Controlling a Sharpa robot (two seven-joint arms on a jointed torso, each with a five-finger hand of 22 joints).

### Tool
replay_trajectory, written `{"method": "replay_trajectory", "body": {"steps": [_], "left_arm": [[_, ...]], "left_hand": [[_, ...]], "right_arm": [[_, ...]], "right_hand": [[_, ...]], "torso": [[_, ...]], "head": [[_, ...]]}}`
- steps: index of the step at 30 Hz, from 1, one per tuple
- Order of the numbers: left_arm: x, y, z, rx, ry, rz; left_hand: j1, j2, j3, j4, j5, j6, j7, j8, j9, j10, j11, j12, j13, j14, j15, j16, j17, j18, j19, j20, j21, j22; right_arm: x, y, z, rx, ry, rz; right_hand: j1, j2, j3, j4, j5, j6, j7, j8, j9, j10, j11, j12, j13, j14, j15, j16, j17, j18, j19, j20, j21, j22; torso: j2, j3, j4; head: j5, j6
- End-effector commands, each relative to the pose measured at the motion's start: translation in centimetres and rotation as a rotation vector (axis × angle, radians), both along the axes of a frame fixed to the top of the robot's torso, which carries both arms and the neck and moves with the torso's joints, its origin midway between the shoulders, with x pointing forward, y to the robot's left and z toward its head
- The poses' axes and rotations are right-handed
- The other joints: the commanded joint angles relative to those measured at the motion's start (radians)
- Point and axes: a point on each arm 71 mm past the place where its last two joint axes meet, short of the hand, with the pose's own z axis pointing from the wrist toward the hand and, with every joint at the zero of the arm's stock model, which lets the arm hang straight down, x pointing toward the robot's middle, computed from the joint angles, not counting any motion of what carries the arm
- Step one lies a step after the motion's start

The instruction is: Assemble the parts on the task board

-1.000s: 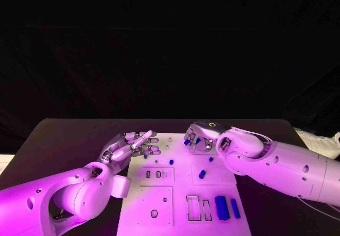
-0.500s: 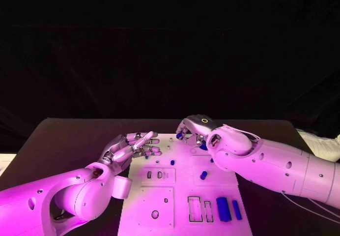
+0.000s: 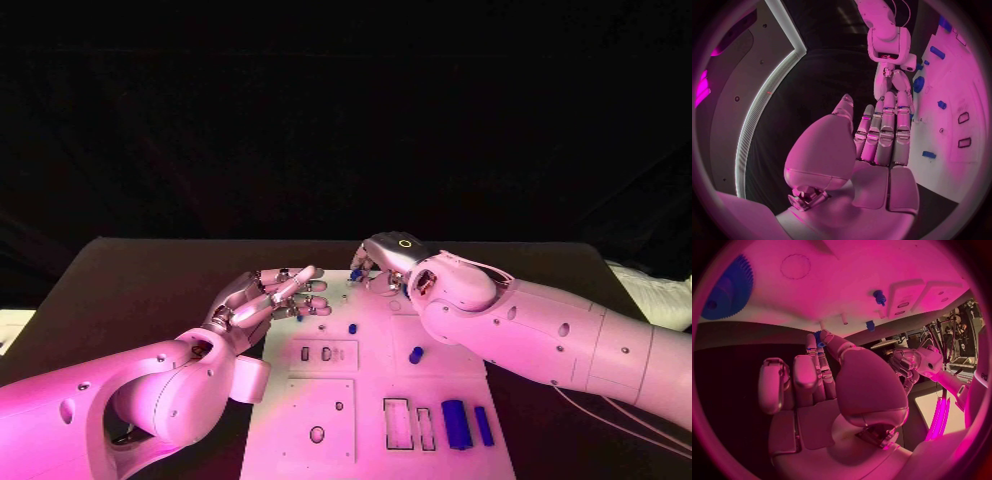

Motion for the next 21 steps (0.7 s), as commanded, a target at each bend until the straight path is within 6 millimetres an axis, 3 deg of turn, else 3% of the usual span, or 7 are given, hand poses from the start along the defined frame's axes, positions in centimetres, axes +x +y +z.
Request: {"method": "replay_trajectory", "body": {"steps": [1, 21], "left_arm": [[-0.09, -0.17, 0.23, -0.012, -0.007, -0.019], [-0.06, -0.18, 0.40, -0.012, -0.008, -0.022]], "left_hand": [[0.006, 0.002, -0.001, -0.008, 0.003, 0.000, 0.004, -0.005, -0.002, -0.003, 0.002, -0.005, -0.001, 0.002, 0.003, -0.003, 0.002, 0.019, 0.006, -0.001, 0.005, 0.000], [0.006, 0.002, -0.001, -0.008, 0.003, 0.000, 0.004, -0.005, -0.002, -0.003, 0.002, -0.005, -0.001, 0.002, 0.003, -0.003, 0.002, 0.019, 0.006, -0.001, 0.004, 0.000]], "right_arm": [[-0.02, 0.28, -0.29, -0.027, 0.026, 0.017], [0.46, 1.07, -0.74, -0.046, 0.049, 0.011]], "right_hand": [[-0.007, -0.003, 0.010, 0.012, -0.001, 0.004, 0.000, 0.001, 0.020, -0.001, 0.007, -0.001, 0.000, 0.019, -0.004, 0.004, 0.000, -0.012, 0.004, 0.003, 0.004, 0.001], [-0.015, -0.014, 0.010, 0.022, -0.003, -0.003, 0.003, -0.006, 0.021, -0.010, 0.009, -0.002, -0.002, 0.016, -0.002, 0.005, -0.004, -0.012, 0.002, 0.005, 0.005, 0.001]], "torso": [[0.000, -0.0002, -0.0008], [0.002, -0.0017, 0.0009]], "head": [[0.000, -0.002], [0.001, -0.003]]}}
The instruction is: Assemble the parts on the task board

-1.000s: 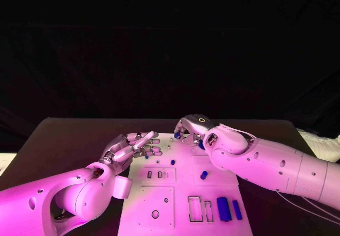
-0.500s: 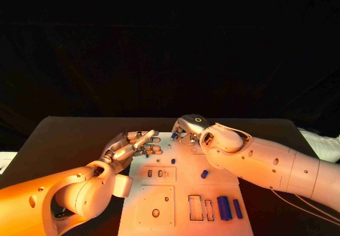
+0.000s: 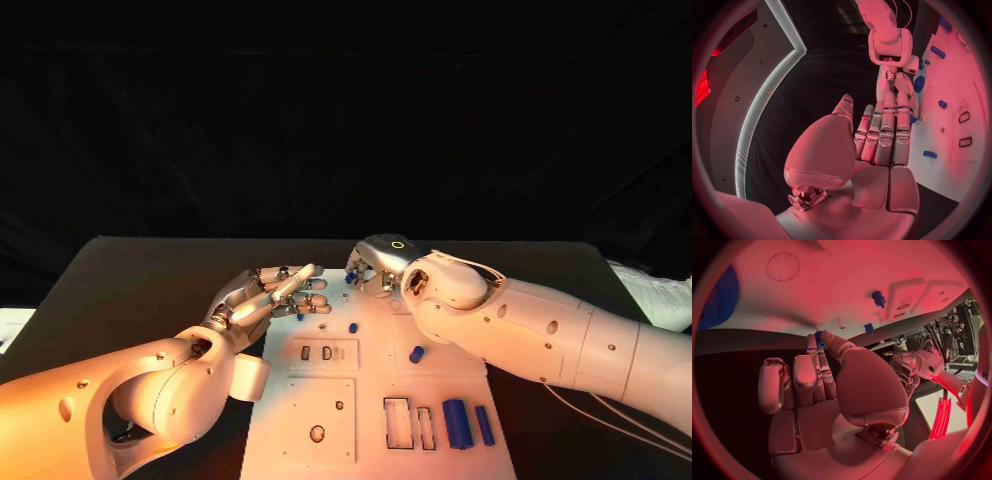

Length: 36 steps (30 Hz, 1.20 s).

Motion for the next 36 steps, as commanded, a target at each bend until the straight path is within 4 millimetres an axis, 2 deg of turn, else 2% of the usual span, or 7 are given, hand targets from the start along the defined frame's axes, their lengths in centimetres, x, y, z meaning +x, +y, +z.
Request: {"method": "replay_trajectory", "body": {"steps": [1, 8, 13, 20, 27, 33, 36], "left_arm": [[-0.1, -0.2, 0.2, -0.013, -0.005, -0.022], [-0.1, -0.2, 0.2, -0.012, -0.005, -0.022], [-0.1, -0.2, 0.2, -0.012, -0.005, -0.022], [0.0, -0.1, 0.2, -0.011, -0.004, -0.021], [0.0, 0.2, 0.2, -0.009, -0.002, -0.013], [-0.1, 0.4, 0.2, -0.009, 0.000, -0.012], [-0.1, 0.4, 0.2, -0.009, 0.001, -0.012]], "left_hand": [[0.006, 0.002, 0.002, -0.006, 0.003, 0.000, 0.004, -0.005, -0.001, -0.003, 0.002, -0.005, -0.001, 0.002, 0.003, -0.003, 0.001, 0.019, 0.006, -0.001, 0.004, 0.000], [0.006, 0.002, 0.002, -0.006, 0.003, 0.000, 0.004, -0.005, -0.001, -0.003, 0.002, -0.005, -0.001, 0.002, 0.003, -0.003, 0.001, 0.019, 0.006, -0.001, 0.004, 0.000], [0.006, 0.002, 0.002, -0.006, 0.003, 0.000, 0.004, -0.005, -0.001, -0.003, 0.002, -0.005, -0.001, 0.002, 0.003, -0.003, 0.001, 0.019, 0.006, -0.001, 0.004, 0.000], [0.006, 0.002, 0.002, -0.006, 0.003, 0.000, 0.004, -0.005, -0.001, -0.003, 0.002, -0.005, -0.001, 0.002, 0.003, -0.003, 0.001, 0.019, 0.006, -0.001, 0.004, 0.000], [0.006, 0.002, 0.001, -0.006, 0.003, 0.000, 0.004, -0.006, -0.001, -0.003, 0.002, -0.006, -0.001, 0.002, 0.003, -0.005, 0.002, 0.019, 0.006, -0.001, 0.004, -0.001], [0.006, 0.003, 0.000, -0.007, 0.003, 0.000, 0.004, -0.006, -0.001, -0.003, 0.002, -0.007, -0.001, 0.002, 0.003, -0.006, 0.003, 0.019, 0.006, -0.001, 0.004, -0.001], [0.006, 0.003, 0.000, -0.007, 0.003, 0.000, 0.004, -0.006, -0.001, -0.003, 0.002, -0.007, -0.001, 0.002, 0.003, -0.006, 0.003, 0.019, 0.006, -0.001, 0.004, -0.001]], "right_arm": [[0.1, 0.1, -0.4, -0.025, 0.020, -0.002], [0.3, 0.2, -0.5, -0.023, 0.022, -0.009], [0.4, 0.1, -0.5, -0.020, 0.022, -0.018], [-0.1, -0.9, -0.1, 0.007, 0.003, -0.018], [-1.6, -5.6, 1.2, 0.085, 0.043, -0.083], [-2.1, -10.0, 1.6, 0.110, 0.150, -0.210], [-2.1, -11.8, 1.4, 0.094, 0.194, -0.269]], "right_hand": [[-0.006, -0.005, -0.001, 0.007, 0.003, 0.000, 0.003, -0.002, 0.021, -0.006, 0.004, -0.001, -0.002, 0.016, -0.001, 0.005, -0.001, -0.012, 0.002, 0.005, 0.005, 0.000], [-0.015, -0.027, 0.000, 0.023, -0.011, -0.039, 0.016, -0.014, 0.014, -0.052, 0.016, -0.002, -0.006, 0.007, 0.010, -0.007, -0.029, -0.007, -0.017, 0.013, -0.004, -0.021], [-0.025, -0.076, -0.035, 0.043, -0.019, -0.162, 0.047, -0.013, -0.012, -0.203, 0.053, -0.002, -0.007, -0.028, 0.038, -0.084, -0.152, 0.016, -0.099, 0.040, -0.060, -0.133], [-0.009, -0.075, -0.065, 0.050, -0.016, -0.183, 0.052, -0.010, -0.010, -0.225, 0.058, 0.007, -0.004, -0.032, 0.043, -0.103, -0.182, 0.022, -0.115, 0.048, -0.076, -0.159], [0.008, -0.064, -0.060, 0.067, 0.026, -0.136, 0.042, -0.001, -0.003, -0.049, 0.027, 0.079, 0.021, 0.003, 0.021, -0.028, -0.075, 0.001, -0.037, 0.033, -0.025, -0.054], [-0.036, -0.112, -0.117, 0.107, 0.039, -0.162, 0.009, -0.010, -0.009, 0.157, -0.017, 0.201, 0.111, 0.036, -0.016, 0.078, 0.082, -0.029, 0.058, -0.002, 0.043, 0.085], [-0.053, -0.123, -0.182, 0.144, 0.080, -0.163, 0.000, -0.006, -0.007, 0.174, -0.026, 0.289, 0.216, 0.045, -0.025, 0.137, 0.171, -0.041, 0.094, -0.015, 0.069, 0.141]], "torso": [[0.000, -0.0005, 0.0005], [0.001, -0.0012, -0.0003], [0.001, -0.0008, -0.0005], [0.001, 0.0003, 0.0010], [-0.001, 0.0020, -0.0081], [-0.004, 0.0041, -0.0171], [-0.004, 0.0060, -0.0205]], "head": [[0.000, -0.002], [0.002, -0.001], [0.002, -0.002], [-0.001, 0.000], [0.003, 0.001], [-0.003, 0.003], [-0.001, 0.002]]}}
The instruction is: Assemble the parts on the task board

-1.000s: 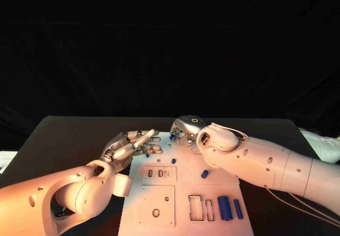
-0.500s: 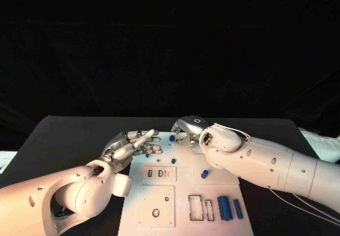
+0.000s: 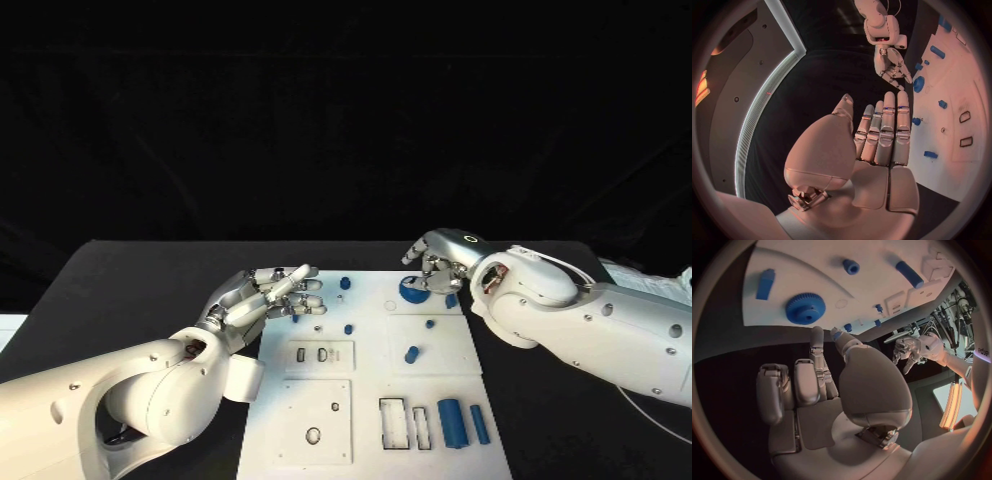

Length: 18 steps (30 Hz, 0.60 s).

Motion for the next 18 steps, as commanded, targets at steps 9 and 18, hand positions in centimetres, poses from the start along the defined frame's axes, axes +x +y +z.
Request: {"method": "replay_trajectory", "body": {"steps": [9, 18], "left_arm": [[-0.1, -0.2, 0.2, -0.015, -0.003, -0.020], [-0.1, -0.2, 0.2, -0.015, -0.003, -0.021]], "left_hand": [[0.006, 0.003, 0.000, -0.007, 0.003, 0.000, 0.004, -0.006, -0.001, -0.003, 0.002, -0.003, -0.001, 0.002, 0.003, -0.006, 0.001, 0.019, 0.006, -0.001, 0.004, -0.001], [0.006, 0.003, 0.000, -0.007, 0.003, 0.000, 0.004, -0.006, -0.001, -0.003, 0.002, -0.003, -0.001, 0.002, 0.003, -0.006, 0.001, 0.019, 0.006, -0.001, 0.004, -0.001]], "right_arm": [[0.5, -3.0, -1.1, -0.004, 0.170, -0.153], [0.7, -2.1, -1.4, -0.009, 0.177, -0.135]], "right_hand": [[0.068, 0.022, -0.166, 0.118, 0.028, -0.006, -0.001, 0.001, 0.003, -0.084, 0.006, 0.508, 0.622, 0.045, 0.006, 0.094, 0.146, -0.022, 0.029, 0.003, 0.024, 0.131], [0.094, 0.030, -0.186, 0.139, 0.030, 0.000, 0.000, 0.005, 0.005, -0.080, 0.008, 0.602, 0.741, 0.048, 0.008, 0.108, 0.171, -0.024, 0.034, 0.006, 0.028, 0.139]], "torso": [[0.000, 0.0035, -0.0056], [0.000, 0.0026, -0.0056]], "head": [[0.000, 0.003], [-0.001, -0.001]]}}
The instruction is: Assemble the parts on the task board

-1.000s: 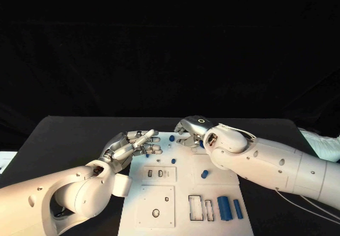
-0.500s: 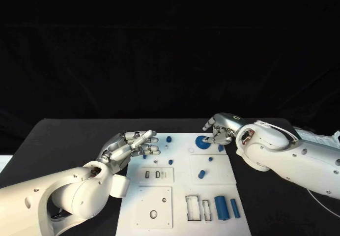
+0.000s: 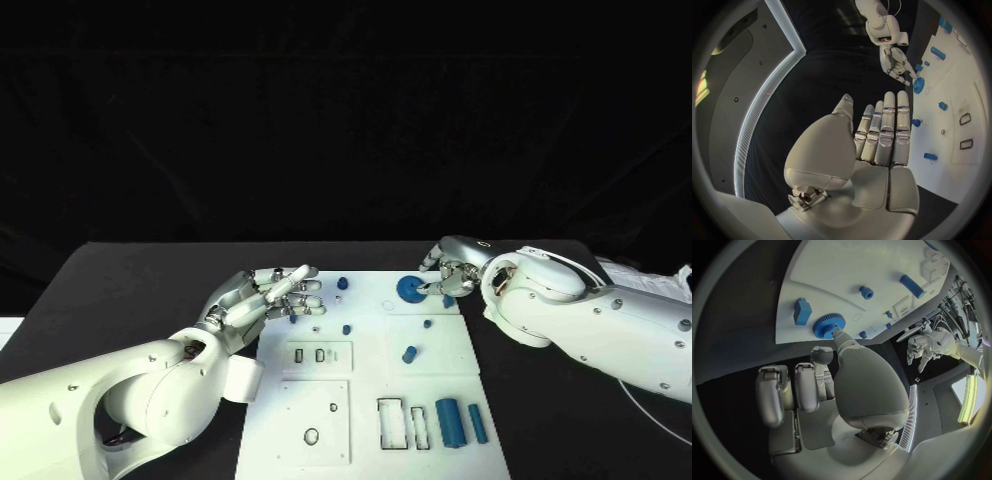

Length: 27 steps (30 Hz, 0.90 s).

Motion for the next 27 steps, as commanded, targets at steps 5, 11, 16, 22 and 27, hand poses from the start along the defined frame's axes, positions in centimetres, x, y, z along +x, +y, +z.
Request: {"method": "replay_trajectory", "body": {"steps": [5, 11, 16, 22, 27], "left_arm": [[0.0, -0.2, 0.1, -0.014, -0.004, -0.019], [0.0, -0.2, 0.1, -0.013, -0.004, -0.018], [0.0, -0.2, 0.1, -0.013, -0.004, -0.019], [0.0, -0.2, 0.1, -0.013, -0.003, -0.018], [0.0, -0.1, 0.1, -0.013, -0.003, -0.018]], "left_hand": [[0.006, 0.003, 0.000, -0.007, 0.003, 0.000, 0.004, -0.006, -0.001, -0.003, 0.002, -0.003, -0.001, 0.002, 0.003, -0.006, 0.001, 0.019, 0.006, -0.001, 0.004, -0.001], [0.006, 0.003, 0.000, -0.007, 0.003, 0.000, 0.004, -0.006, -0.001, -0.003, 0.002, -0.003, -0.001, 0.002, 0.003, -0.006, 0.001, 0.019, 0.006, -0.001, 0.004, -0.001], [0.006, 0.003, 0.000, -0.007, 0.003, 0.000, 0.004, -0.006, -0.001, -0.003, 0.002, -0.003, -0.001, 0.002, 0.003, -0.006, 0.001, 0.019, 0.006, -0.001, 0.004, -0.001], [0.006, 0.003, 0.000, -0.007, 0.003, 0.000, 0.004, -0.006, -0.001, -0.003, 0.002, -0.003, -0.001, 0.002, 0.003, -0.006, 0.001, 0.019, 0.006, -0.001, 0.004, -0.001], [0.007, 0.004, 0.000, -0.009, 0.003, 0.001, 0.003, -0.007, -0.001, -0.002, 0.002, -0.005, -0.001, 0.002, 0.003, -0.008, 0.003, 0.019, 0.006, -0.001, 0.003, -0.001]], "right_arm": [[0.0, 0.8, -0.4, -0.015, 0.025, 0.014], [0.1, 1.1, -0.6, -0.017, 0.034, 0.016], [0.2, 1.3, -0.8, -0.027, 0.043, 0.018], [0.2, 1.4, -1.1, -0.042, 0.053, 0.018], [0.3, 1.6, -1.3, -0.056, 0.056, 0.022]], "right_hand": [[0.018, 0.003, -0.008, 0.007, 0.005, 0.006, 0.004, 0.006, 0.002, 0.019, 0.002, 0.076, 0.080, 0.050, 0.008, 0.014, 0.017, -0.010, 0.019, 0.007, 0.006, 0.145], [0.027, 0.006, -0.015, 0.010, 0.004, 0.008, 0.004, 0.007, 0.002, 0.035, 0.003, 0.140, 0.146, 0.052, 0.009, 0.022, 0.033, -0.011, 0.023, 0.008, 0.009, 0.152], [0.042, 0.011, -0.016, 0.004, 0.001, 0.018, 0.003, 0.013, 0.004, 0.047, 0.002, 0.189, 0.197, 0.053, 0.008, 0.027, 0.044, -0.012, 0.027, 0.008, 0.011, 0.157], [0.063, 0.021, -0.010, -0.010, -0.002, 0.027, 0.002, 0.017, 0.005, 0.056, 0.001, 0.228, 0.237, 0.055, 0.008, 0.033, 0.055, -0.013, 0.030, 0.007, 0.013, 0.163], [0.070, 0.023, -0.008, -0.016, -0.004, 0.030, 0.002, 0.019, 0.005, 0.059, 0.001, 0.239, 0.249, 0.055, 0.008, 0.034, 0.058, -0.014, 0.031, 0.007, 0.014, 0.164]], "torso": [[0.001, -0.0009, 0.0006], [0.001, -0.0010, 0.0008], [0.001, -0.0003, 0.0011], [0.002, -0.0002, 0.0014], [0.002, -0.0001, 0.0014]], "head": [[0.000, -0.004], [0.002, -0.003], [0.001, -0.005], [0.001, -0.006], [0.002, -0.008]]}}
